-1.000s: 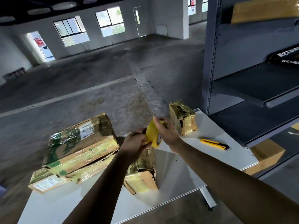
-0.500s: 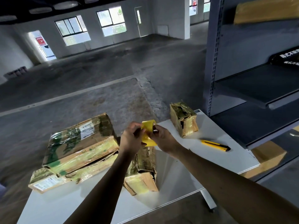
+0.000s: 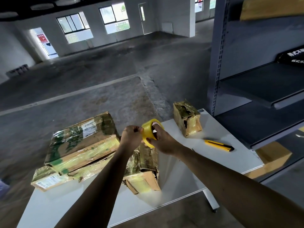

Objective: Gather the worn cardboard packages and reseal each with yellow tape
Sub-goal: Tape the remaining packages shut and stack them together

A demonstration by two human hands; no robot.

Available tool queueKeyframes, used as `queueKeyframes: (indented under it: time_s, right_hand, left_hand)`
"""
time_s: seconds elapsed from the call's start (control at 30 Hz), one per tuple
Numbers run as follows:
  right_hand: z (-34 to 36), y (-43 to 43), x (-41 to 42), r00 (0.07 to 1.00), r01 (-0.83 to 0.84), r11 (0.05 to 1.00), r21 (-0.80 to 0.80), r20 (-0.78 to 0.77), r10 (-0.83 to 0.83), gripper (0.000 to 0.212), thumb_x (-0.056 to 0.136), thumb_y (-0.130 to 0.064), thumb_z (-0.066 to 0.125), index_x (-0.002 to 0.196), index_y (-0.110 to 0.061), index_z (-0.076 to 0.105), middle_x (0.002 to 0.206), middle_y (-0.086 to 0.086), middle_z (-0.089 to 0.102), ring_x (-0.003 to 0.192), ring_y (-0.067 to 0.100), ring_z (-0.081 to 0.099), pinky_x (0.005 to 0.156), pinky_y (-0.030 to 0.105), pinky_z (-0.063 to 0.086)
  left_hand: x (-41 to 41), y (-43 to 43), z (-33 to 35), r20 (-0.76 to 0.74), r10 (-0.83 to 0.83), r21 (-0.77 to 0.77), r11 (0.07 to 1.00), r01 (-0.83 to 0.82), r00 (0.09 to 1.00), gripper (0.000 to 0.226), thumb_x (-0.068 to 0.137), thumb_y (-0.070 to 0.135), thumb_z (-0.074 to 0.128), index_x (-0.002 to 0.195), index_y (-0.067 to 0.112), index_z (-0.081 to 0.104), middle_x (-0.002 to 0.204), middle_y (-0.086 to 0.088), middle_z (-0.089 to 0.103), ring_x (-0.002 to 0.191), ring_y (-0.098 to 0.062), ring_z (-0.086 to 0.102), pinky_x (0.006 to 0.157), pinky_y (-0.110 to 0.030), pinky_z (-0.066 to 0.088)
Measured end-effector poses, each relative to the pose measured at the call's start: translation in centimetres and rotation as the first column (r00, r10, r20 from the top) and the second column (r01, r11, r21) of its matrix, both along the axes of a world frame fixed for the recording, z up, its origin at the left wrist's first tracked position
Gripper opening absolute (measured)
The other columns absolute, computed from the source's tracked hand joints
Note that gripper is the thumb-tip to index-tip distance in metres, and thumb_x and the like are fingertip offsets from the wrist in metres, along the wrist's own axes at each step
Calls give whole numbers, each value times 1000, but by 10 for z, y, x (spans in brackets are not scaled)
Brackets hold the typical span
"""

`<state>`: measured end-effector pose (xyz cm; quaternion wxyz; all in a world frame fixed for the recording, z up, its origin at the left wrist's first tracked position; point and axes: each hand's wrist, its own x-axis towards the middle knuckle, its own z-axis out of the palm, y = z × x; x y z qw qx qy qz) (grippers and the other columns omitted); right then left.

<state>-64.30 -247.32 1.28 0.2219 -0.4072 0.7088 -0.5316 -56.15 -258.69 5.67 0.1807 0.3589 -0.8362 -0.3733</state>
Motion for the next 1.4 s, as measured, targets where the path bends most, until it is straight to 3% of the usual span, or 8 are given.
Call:
queueKeyframes:
  time_s: [0.2, 0.33, 0.6, 0.87, 0.93, 1.03, 1.23, 1.4]
  right_hand:
    - [8, 2, 2, 998, -12, 999, 51, -69, 15, 22, 98, -22, 58, 116, -13, 49, 98, 1, 64, 74, 1, 62, 63, 10, 47]
    - [7, 2, 5, 998, -6, 998, 69, -67, 11, 22, 98, -27, 57, 115, -14, 49, 98, 5, 69, 78, 15, 68, 73, 33, 55]
    - [6, 7, 5, 1000, 9, 995, 99, 4, -10, 24, 98, -34, 56, 110, -15, 52, 83, 0, 74, 64, 14, 70, 64, 27, 55]
    - [13, 6, 6, 988, 9, 989, 149, 150, -32, 35, 100, -29, 57, 123, -7, 42, 74, -1, 65, 55, 10, 64, 46, 14, 45]
    - [11, 5, 1, 970, 46, 990, 133, 232, -77, 45, 98, -34, 61, 126, -7, 39, 85, 10, 70, 64, 19, 70, 52, 23, 51]
    - [1, 5, -8, 979, 184, 966, 184, 54, -197, 51, 95, -44, 62, 126, -9, 43, 116, 14, 63, 101, 28, 64, 76, 30, 46]
    - [-1, 7, -14, 971, 191, 975, 111, 126, -204, 9, 98, -13, 52, 99, -18, 59, 84, -12, 57, 73, 5, 51, 56, 12, 37]
    - [-5, 8, -24, 973, 180, 973, 146, 119, -198, 15, 100, -21, 56, 114, -16, 59, 104, 9, 63, 83, 18, 57, 68, 21, 43]
  left_hand:
    - [0, 5, -7, 12, -41, -358, 933, 42, 999, 10, 94, 1, 49, 104, 0, 51, 90, -6, 50, 80, -20, 49, 61, -27, 34]
    - [5, 5, -10, -11, -84, -338, 938, 75, 996, 11, 94, 0, 47, 98, 9, 44, 80, 0, 51, 66, -12, 47, 50, -21, 31]
    - [4, -11, -6, -45, -187, 19, 982, 188, 981, 12, 95, 17, 62, 104, 11, 66, 76, -1, 59, 59, -12, 52, 45, -17, 35]
    - [4, 7, -15, 110, -83, -419, 900, 121, 991, 15, 95, 12, 55, 105, 2, 61, 102, -15, 60, 90, -32, 60, 72, -32, 38]
    - [3, 7, -16, 13, -114, -417, 903, 109, 993, 16, 98, 12, 51, 104, 0, 60, 105, -18, 57, 92, -34, 58, 73, -30, 35]
    - [-1, 6, -17, -85, -144, -377, 920, 102, 986, 12, 98, 9, 50, 96, 2, 60, 98, -13, 56, 85, -26, 55, 70, -28, 35]
    - [-2, -11, -30, -107, -203, -493, 861, 125, 973, 16, 99, 19, 56, 97, 6, 65, 98, -11, 58, 78, -20, 54, 61, -23, 37]
    - [-8, -8, -35, -154, -325, -579, 795, 181, 933, 23, 97, 27, 53, 94, 9, 67, 93, -9, 59, 73, -20, 57, 63, -28, 41]
